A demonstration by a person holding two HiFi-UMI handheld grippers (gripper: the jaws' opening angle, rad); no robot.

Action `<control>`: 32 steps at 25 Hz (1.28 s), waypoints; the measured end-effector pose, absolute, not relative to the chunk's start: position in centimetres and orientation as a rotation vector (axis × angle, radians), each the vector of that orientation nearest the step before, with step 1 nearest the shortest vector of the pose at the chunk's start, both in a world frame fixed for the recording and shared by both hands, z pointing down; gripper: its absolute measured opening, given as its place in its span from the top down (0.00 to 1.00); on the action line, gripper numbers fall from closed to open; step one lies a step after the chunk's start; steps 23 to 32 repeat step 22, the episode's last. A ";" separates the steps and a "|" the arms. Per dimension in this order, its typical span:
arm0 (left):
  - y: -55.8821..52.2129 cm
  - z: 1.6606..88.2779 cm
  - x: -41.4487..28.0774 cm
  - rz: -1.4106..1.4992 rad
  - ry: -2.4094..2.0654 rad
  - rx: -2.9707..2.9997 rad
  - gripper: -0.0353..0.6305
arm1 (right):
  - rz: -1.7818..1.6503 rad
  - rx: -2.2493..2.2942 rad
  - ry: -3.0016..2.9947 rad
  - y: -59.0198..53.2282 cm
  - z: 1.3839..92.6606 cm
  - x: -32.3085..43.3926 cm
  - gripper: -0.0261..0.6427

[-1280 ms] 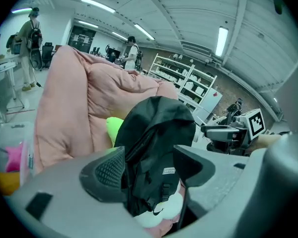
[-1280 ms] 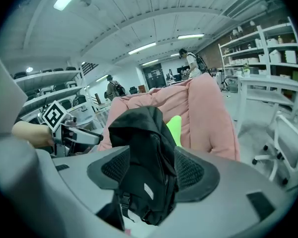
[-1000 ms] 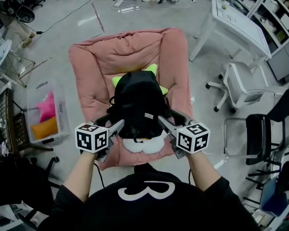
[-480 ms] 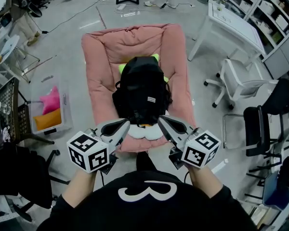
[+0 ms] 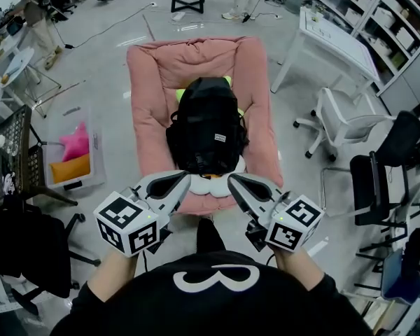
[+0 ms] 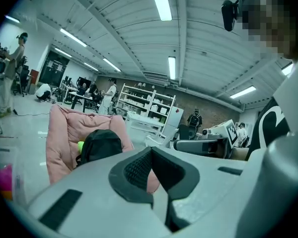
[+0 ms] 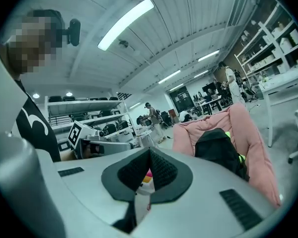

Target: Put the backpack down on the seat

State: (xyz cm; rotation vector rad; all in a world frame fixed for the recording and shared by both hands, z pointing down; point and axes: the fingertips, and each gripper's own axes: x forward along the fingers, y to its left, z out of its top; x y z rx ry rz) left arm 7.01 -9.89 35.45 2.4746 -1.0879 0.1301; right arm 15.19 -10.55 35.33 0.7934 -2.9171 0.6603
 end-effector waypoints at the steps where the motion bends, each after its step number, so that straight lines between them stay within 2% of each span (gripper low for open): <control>1: -9.6 35.4 7.0 0.136 -1.089 2.478 0.94 | 0.655 0.788 -2.919 -10.3 35.3 15.1 0.95; 32: -10.7 36.1 7.9 0.155 -1.111 2.474 0.94 | 0.652 0.785 -2.881 -11.5 37.2 15.5 0.96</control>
